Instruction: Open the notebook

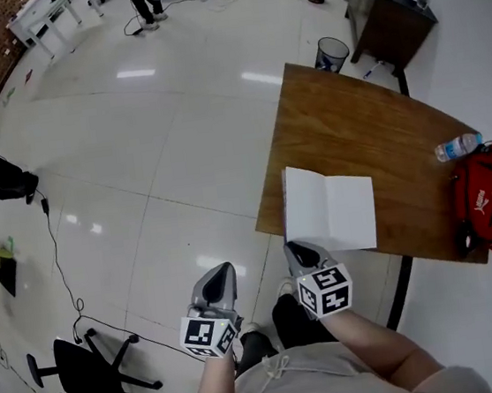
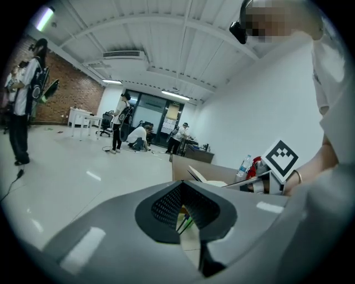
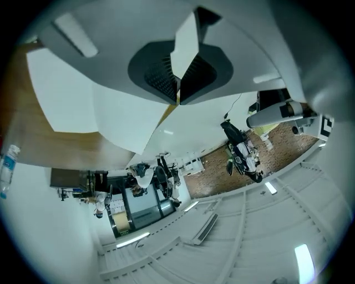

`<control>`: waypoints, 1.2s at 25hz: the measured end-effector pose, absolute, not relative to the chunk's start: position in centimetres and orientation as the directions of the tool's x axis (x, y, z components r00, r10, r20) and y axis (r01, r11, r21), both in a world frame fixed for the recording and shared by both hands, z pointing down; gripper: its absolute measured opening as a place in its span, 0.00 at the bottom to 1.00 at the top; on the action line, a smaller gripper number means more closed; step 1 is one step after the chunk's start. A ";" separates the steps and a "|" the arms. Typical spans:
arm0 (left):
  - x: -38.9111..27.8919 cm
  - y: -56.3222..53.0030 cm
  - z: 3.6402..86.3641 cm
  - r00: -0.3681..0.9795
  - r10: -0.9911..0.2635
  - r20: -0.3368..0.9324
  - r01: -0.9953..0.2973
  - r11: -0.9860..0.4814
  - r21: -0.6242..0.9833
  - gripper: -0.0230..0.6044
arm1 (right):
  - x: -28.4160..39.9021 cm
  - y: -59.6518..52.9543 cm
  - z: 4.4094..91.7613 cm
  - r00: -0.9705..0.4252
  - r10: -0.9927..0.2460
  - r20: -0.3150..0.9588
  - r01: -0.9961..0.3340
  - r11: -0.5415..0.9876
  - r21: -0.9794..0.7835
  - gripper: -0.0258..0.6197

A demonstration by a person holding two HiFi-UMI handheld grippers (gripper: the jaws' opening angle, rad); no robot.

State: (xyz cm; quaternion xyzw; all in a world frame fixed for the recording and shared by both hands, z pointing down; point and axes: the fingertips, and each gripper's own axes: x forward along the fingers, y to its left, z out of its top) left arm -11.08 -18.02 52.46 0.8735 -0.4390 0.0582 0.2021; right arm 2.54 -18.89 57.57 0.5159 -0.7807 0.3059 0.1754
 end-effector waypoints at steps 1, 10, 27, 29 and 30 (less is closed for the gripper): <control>-11.6 -17.7 53.2 0.597 -0.748 0.292 -0.799 -0.517 0.308 0.05 | 2.1 -18.9 58.8 -0.412 -0.681 0.606 -0.911 0.286 -0.298 0.08; -14.2 -15.6 58.1 0.547 -0.749 0.373 -0.830 -0.430 0.355 0.05 | 0.0 -18.9 65.6 -0.414 -0.596 0.688 -0.910 0.264 -0.318 0.08; -8.6 -16.9 43.5 0.759 -0.639 0.123 -0.650 -0.735 0.192 0.05 | 9.5 -15.5 48.0 -0.175 -0.918 0.355 -0.977 0.117 -0.178 0.05; -7.7 -16.0 41.9 0.785 -0.613 0.088 -0.619 -0.767 0.169 0.05 | 10.8 -13.8 46.2 -0.129 -0.941 0.313 -0.984 0.083 -0.155 0.05; -7.4 -15.4 41.2 0.797 -0.599 0.074 -0.603 -0.782 0.159 0.05 | 11.3 -12.8 45.4 -0.106 -0.950 0.294 -0.987 0.066 -0.144 0.05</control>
